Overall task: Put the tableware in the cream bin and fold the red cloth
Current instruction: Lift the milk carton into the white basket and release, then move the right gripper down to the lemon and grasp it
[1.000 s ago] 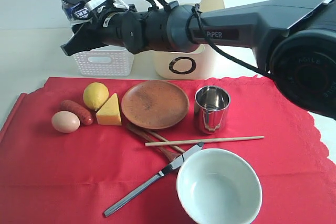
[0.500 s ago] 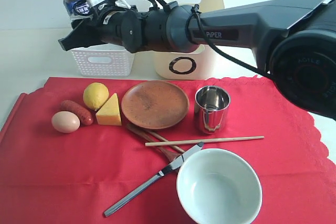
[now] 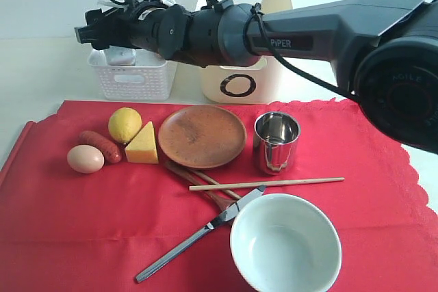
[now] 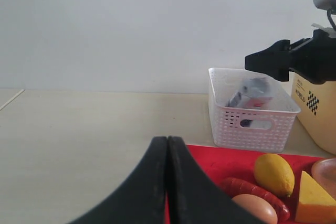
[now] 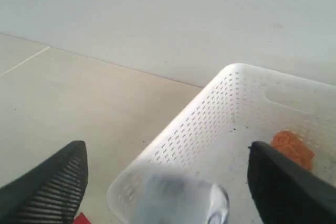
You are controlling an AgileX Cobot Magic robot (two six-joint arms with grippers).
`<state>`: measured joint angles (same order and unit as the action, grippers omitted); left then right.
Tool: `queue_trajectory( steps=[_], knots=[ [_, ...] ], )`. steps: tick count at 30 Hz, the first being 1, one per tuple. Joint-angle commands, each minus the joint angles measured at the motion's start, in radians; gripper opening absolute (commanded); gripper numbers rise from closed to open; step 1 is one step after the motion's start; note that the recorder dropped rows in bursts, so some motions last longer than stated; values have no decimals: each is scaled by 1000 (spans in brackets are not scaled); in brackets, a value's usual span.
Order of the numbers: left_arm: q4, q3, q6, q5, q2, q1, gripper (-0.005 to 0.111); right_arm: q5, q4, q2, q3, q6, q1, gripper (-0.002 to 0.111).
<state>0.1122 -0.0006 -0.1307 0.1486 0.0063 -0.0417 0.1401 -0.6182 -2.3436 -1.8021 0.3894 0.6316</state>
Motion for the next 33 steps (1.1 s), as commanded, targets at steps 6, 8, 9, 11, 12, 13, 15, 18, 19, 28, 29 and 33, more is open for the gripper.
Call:
queue_trajectory(
  steps=[6, 8, 9, 11, 12, 13, 15, 18, 19, 28, 29, 33],
  knots=[
    [-1, 1, 0, -5, -6, 2, 1, -43, -19, 20, -7, 3, -4, 80],
    [-1, 1, 0, -5, -6, 2, 1, -81, -13, 30, -7, 3, -4, 80],
    [-1, 1, 0, -5, -6, 2, 1, -105, -11, 40, -7, 3, -4, 80],
    [-1, 1, -3, -5, -6, 2, 1, -164, -11, 58, -8, 3, -4, 80],
    [-1, 1, -3, -5, -6, 2, 1, -189, -9, 68, -8, 3, -4, 80],
    [-1, 1, -3, -5, -6, 2, 1, -218, 2, 77, -8, 5, -4, 80],
    [-1, 1, -3, -5, -6, 2, 1, -270, 33, 96, -8, 11, -4, 80],
    [-1, 1, -3, -5, -6, 2, 1, -349, 87, 120, -8, 11, -4, 80],
    [-1, 1, -1, -5, -6, 2, 1, -374, 107, 125, -8, 11, -4, 80],
    [-1, 1, -3, -5, -6, 2, 1, -584, 257, 146, -8, 13, -4, 80],
    [-1, 1, -3, -5, -6, 2, 1, -607, 262, 146, -8, 24, -4, 80],
    [-1, 1, -3, -5, -6, 2, 1, -668, 262, 146, -8, 55, -4, 80]
  ],
)
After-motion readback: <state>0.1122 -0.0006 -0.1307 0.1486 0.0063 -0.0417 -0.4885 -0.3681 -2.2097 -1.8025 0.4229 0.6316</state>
